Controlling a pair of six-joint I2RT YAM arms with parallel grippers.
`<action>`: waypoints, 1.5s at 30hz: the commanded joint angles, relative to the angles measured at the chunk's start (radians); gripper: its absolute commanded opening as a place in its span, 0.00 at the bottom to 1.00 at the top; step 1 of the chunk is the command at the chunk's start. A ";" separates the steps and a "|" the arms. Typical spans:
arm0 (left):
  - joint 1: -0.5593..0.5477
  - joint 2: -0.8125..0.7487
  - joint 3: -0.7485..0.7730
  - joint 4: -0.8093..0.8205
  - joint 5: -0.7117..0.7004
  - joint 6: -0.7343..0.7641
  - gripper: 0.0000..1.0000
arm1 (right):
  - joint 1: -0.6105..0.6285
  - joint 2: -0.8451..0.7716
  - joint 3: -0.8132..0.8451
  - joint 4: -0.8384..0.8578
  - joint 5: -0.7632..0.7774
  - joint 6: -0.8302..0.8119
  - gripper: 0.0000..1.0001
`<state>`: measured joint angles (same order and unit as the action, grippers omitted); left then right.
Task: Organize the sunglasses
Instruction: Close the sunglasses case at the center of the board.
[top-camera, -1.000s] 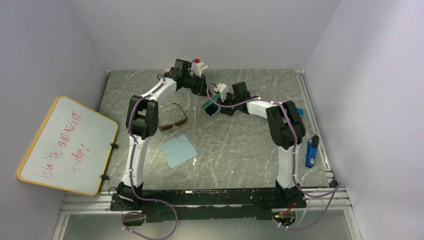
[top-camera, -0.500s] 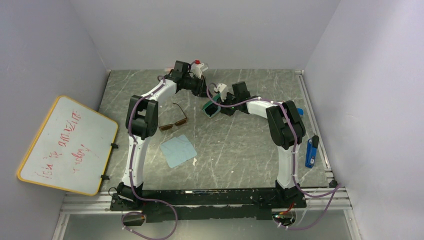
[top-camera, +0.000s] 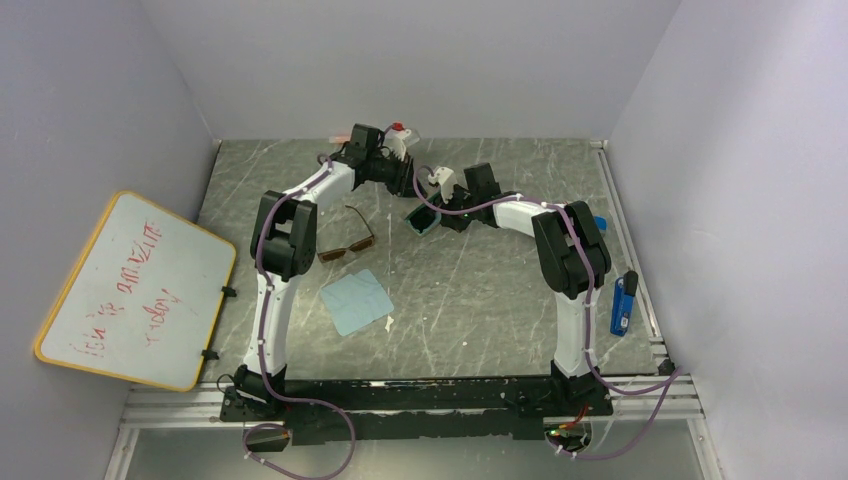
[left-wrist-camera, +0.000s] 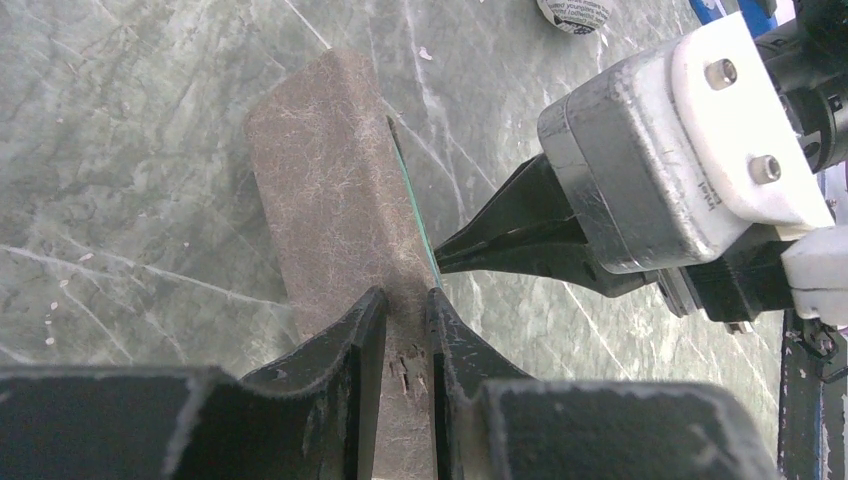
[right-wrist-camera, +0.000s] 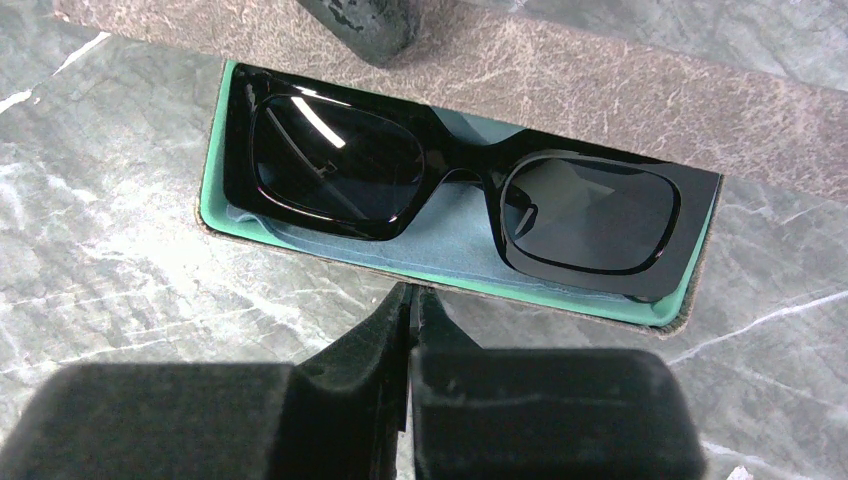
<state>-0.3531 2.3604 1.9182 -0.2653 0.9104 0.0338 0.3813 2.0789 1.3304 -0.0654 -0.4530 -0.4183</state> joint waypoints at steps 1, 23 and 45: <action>-0.056 0.047 -0.056 -0.123 -0.053 0.035 0.24 | 0.007 -0.008 0.035 0.015 -0.021 0.001 0.05; -0.067 -0.021 -0.043 -0.138 -0.037 0.020 0.38 | 0.005 -0.073 0.054 -0.052 -0.025 -0.019 0.09; -0.161 -0.091 0.038 -0.224 -0.569 0.270 0.96 | -0.034 -0.597 -0.119 -0.235 0.095 -0.102 1.00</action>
<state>-0.4599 2.3047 1.9163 -0.4763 0.5152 0.2024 0.3573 1.5791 1.2545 -0.2935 -0.3992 -0.5282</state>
